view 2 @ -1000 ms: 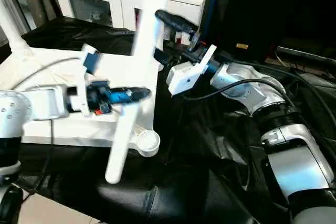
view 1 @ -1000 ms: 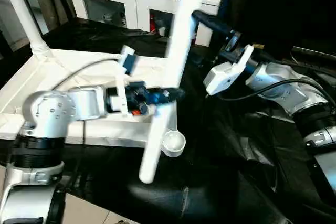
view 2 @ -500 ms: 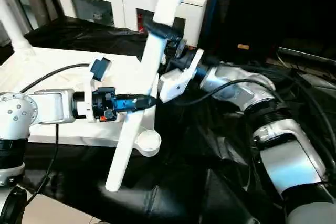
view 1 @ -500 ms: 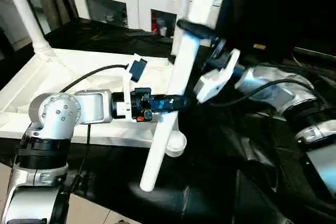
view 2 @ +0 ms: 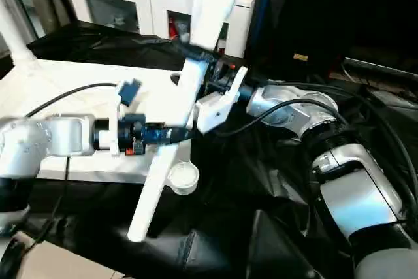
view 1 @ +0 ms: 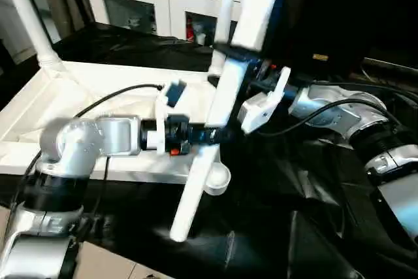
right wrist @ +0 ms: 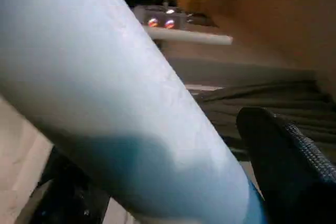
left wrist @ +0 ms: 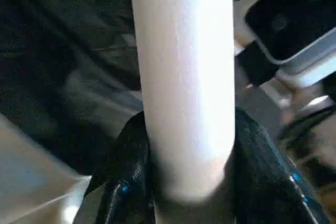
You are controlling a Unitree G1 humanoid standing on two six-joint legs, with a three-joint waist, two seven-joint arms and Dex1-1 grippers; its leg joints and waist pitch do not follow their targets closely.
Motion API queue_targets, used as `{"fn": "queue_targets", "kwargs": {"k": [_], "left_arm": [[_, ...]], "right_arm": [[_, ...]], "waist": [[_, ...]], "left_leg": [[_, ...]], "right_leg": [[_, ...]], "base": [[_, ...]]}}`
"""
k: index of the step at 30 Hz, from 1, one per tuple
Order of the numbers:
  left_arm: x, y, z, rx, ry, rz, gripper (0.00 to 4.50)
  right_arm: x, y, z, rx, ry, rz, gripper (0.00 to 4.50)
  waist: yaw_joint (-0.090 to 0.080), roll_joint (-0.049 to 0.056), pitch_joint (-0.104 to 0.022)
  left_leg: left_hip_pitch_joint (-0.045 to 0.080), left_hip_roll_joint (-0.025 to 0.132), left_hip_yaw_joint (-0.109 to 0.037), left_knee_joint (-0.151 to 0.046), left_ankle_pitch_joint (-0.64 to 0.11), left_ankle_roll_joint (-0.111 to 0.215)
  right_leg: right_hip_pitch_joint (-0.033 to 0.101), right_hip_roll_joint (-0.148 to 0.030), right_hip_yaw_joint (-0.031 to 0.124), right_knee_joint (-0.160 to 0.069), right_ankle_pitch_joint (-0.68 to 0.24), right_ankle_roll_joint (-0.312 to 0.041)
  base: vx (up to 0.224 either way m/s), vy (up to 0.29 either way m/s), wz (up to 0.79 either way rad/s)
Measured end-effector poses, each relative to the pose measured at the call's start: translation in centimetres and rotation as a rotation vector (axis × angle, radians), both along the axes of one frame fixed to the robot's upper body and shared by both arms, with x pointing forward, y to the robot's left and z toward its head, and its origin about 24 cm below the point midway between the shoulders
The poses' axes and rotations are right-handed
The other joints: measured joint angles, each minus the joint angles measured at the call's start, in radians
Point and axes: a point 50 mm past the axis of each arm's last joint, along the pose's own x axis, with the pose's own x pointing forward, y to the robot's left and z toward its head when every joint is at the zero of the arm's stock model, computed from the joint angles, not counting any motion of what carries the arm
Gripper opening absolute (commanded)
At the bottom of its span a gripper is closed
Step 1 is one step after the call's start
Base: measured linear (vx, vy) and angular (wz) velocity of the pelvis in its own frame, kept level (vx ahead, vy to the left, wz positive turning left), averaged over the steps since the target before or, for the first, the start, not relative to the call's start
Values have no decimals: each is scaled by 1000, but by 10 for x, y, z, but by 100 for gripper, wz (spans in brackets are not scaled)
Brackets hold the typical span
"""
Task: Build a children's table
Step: Rotate table base
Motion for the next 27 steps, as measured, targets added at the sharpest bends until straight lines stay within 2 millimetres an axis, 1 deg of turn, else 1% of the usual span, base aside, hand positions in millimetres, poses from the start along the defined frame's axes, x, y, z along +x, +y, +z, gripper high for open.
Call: {"fn": "queue_targets", "kwargs": {"k": [1, 4, 6, 8, 10, 12, 14, 15, 16, 18, 20, 23, 26, 27], "left_arm": [[1, 1, 1, 34, -48, 13, 236], [3, 2, 9, 124, -214, 12, 245], [5, 5, 11, 171, -282, 18, 273], [8, 9, 18, 201, -342, 32, 285], [10, 17, 25, 236, -390, 57, 297], [12, 21, 29, 257, -426, 72, 322], [13, 23, 31, 272, -462, 77, 332], [14, 26, 34, 274, -490, 88, 355], [15, 28, 37, 270, -509, 99, 355], [19, 34, 47, 251, -560, 131, 372], [22, 38, 56, 235, -611, 157, 373], [28, 45, 72, 141, -690, 248, 373], [38, 58, 95, 31, -776, 434, 373], [42, 68, 107, -1, -818, 535, 373]], "right_arm": [[2, -2, -3, -9, 16, -17, 326], [5, -7, -8, -12, 48, -59, 315], [6, -8, -9, -14, 55, -74, 291], [8, -11, -13, -25, 75, -101, 283], [11, -14, -16, -36, 96, -130, 264], [12, -16, -17, -42, 111, -145, 246], [13, -18, -21, -57, 136, -168, 234], [14, -20, -22, -59, 151, -183, 220], [15, -21, -23, -59, 162, -196, 220], [18, -23, -26, -58, 190, -227, 208], [19, -23, -28, -40, 219, -250, 196], [23, -26, -33, 17, 292, -307, 183], [23, -33, -43, 62, 379, -366, 179], [23, -34, -49, 89, 423, -384, 178]], "waist": [[0, 0, 0], [1, 0, 0], [1, 0, 0], [1, 0, 0], [1, 0, 0], [0, 0, 0], [0, 0, 0], [1, 0, 0], [1, 0, 0], [1, 0, 0], [1, 0, 0], [1, 0, 0], [5, 0, 0], [4, 0, 0]], "left_leg": [[0, 0, 0, 0, 0, 0], [0, 1, 0, 0, 0, 0], [0, 1, 0, 0, 0, 0], [0, 1, 0, 0, 0, 0], [0, 1, 0, 0, 0, 0], [1, 1, 0, 0, 0, 0], [0, 1, 0, 1, 0, 0], [0, 1, 0, 1, 0, 0], [0, 1, 0, 1, 0, 0], [0, 1, 0, 1, 0, 0], [0, 1, 0, 1, 0, 0], [0, 1, 1, 1, 0, 0], [0, 2, 1, 1, 1, -1], [0, 2, 1, 1, 1, -1]], "right_leg": [[0, 0, 0, 0, 0, 0], [0, 0, 0, 0, 0, 0], [0, 0, 0, 1, 0, 0], [0, 0, 0, 1, 0, 0], [0, 0, 1, 2, 0, 0], [0, 0, 1, 2, 0, 0], [0, 0, 1, 2, 0, 0], [0, 0, 1, 2, 0, 0], [0, 0, 1, 2, 0, 0], [0, 0, 1, 2, 0, 0], [0, 0, 1, 2, 0, -1], [0, 0, 1, 2, 0, -1], [0, 0, 1, 2, 1, -2], [0, 0, 0, 2, 2, -3]], "base": [[0, 0, 0], [0, 0, 0], [0, 0, 0], [0, 0, 0], [0, 0, 0], [0, 0, 0], [0, 0, 0], [0, 0, 0], [0, 0, 0], [0, 0, 0], [0, 0, 0], [0, 0, 0], [0, 0, 0], [0, 0, 0]]}}
